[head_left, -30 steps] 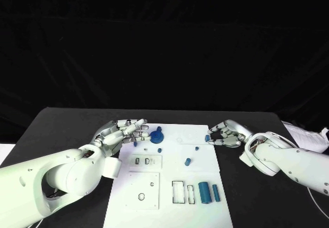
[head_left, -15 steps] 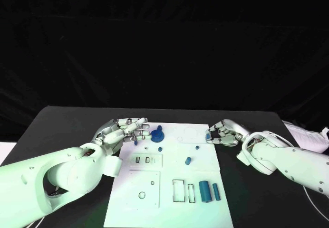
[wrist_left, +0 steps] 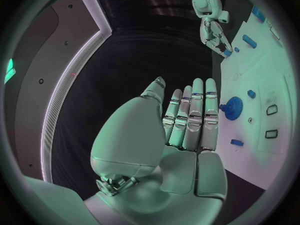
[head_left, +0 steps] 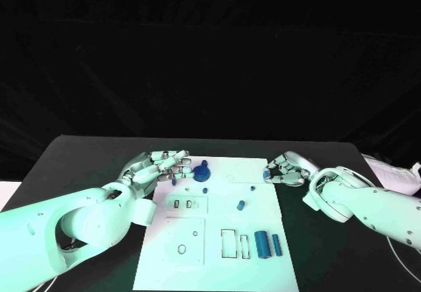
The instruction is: Assemble the parts on the task board
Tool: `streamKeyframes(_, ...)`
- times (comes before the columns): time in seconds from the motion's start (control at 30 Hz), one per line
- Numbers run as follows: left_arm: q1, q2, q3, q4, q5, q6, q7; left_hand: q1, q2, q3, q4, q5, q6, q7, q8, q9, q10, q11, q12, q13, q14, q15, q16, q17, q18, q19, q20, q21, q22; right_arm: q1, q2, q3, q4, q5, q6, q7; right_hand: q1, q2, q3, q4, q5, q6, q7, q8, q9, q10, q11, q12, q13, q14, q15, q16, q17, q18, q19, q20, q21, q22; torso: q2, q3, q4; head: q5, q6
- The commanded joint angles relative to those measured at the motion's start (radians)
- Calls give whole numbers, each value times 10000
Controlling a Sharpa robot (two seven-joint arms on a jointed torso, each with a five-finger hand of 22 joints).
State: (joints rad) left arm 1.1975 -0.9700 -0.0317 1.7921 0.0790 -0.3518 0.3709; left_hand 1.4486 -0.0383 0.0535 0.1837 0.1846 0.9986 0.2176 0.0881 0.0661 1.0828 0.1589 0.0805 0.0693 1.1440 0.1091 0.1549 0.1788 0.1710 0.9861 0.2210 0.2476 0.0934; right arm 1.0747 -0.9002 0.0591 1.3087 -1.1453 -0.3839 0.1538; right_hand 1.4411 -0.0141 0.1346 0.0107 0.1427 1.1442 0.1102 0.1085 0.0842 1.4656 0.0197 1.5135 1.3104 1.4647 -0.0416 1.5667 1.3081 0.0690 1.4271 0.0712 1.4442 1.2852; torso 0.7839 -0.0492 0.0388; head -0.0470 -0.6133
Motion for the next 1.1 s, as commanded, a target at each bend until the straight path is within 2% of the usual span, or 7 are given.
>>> streamKeyframes(0.03, 2, 10, 4, 13, 9, 172, 23, -15, 93, 26, -53, -60, 33, 13, -46, -6, 42, 27, -64, -5, 69, 20, -39, 14, 124, 56, 5, -69, -17, -18, 23, -10, 8, -117, -7, 108, 54, 228, 97, -34, -61, 360, -208, 114, 125, 852, -87, 101, 2318, 1061, -100, 41, 2627, -103, 24, -105, 60, 50, 0, 3, -6, 8, -12)
streamKeyframes(0.27, 2, 6, 4, 3, 9, 166, 26, -3, 113, 44, -64, -74, 36, 11, -53, -6, 45, 25, -71, -5, 73, 18, -48, 20, 125, 61, 3, -75, -22, -4, 43, 0, 238, 145, -450, 8, -291, 298, 173, 51, 135, 455, -291, 100, 153, 910, -164, 226, 2396, 1061, -176, 41, 2627, -136, 109, -190, 130, 201, -21, -1, -3, 18, -12)
streamKeyframes(0.47, 2, -2, 4, -39, 9, 149, 34, -3, 113, 44, -64, -74, 36, 11, -53, -6, 45, 25, -71, -5, 73, 18, -48, 20, 125, 61, 3, -75, -22, 241, -42, 61, 1072, -38, -366, -676, -787, 390, 242, 307, 617, 425, -310, 21, 159, 919, -184, 243, 2409, 1061, -203, 41, 2627, -135, 111, -230, 129, 197, -37, -26, 32, 12, -2)
streamKeyframes(0.6, 2, 3, 4, -56, 9, 157, 35, -3, 113, 44, -64, -74, 36, 11, -53, -6, 45, 25, -71, -5, 73, 18, -48, 20, 125, 61, 3, -75, -22, 406, 47, 76, 1627, -397, -345, -1276, -835, 404, 258, 333, 633, 429, -314, 15, 162, 918, -187, 240, 2407, 1061, -207, 41, 2627, -133, 106, -233, 124, 185, -60, -66, 38, 28, -14)
streamKeyframes(0.63, 2, 6, 4, -69, 9, 161, 37, -3, 113, 44, -64, -74, 36, 11, -53, -6, 45, 25, -71, -5, 73, 18, -48, 20, 125, 61, 3, -75, -22, 430, 106, 78, 1772, -548, -339, -1450, -844, 410, 265, 338, 640, 430, -316, 14, 163, 917, -189, 236, 2405, 1061, -208, 41, 2627, -132, 106, -234, 123, 183, -54, -59, 33, 32, -15)
streamKeyframes(0.77, 2, 10, 4, -160, 9, 160, 56, -3, 113, 44, -64, -74, 36, 11, -53, -6, 45, 25, -71, -5, 73, 18, -48, 20, 125, 61, 3, -75, -22, 480, 468, 77, 2245, -1231, -228, -2075, -855, 426, 287, 344, 666, 432, -322, 10, 165, 916, -193, 234, 2404, 1061, -211, 41, 2627, -128, 98, -237, 116, 165, -108, -104, 90, 75, -70)
streamKeyframes(1.1, 5, -30, 5, -318, 17, 151, 114, -3, 113, 44, -64, -74, 36, 11, -53, -6, 45, 25, -71, -5, 73, 18, -48, 20, 125, 61, 3, -75, -22, 361, 1608, -56, 2677, -2429, 211, -2947, -862, 444, 315, 345, 685, 433, -327, 5, 167, 896, -199, 182, 2374, 1061, -215, 41, 2627, -129, 100, -240, 117, 168, -183, -205, 227, 200, -262)
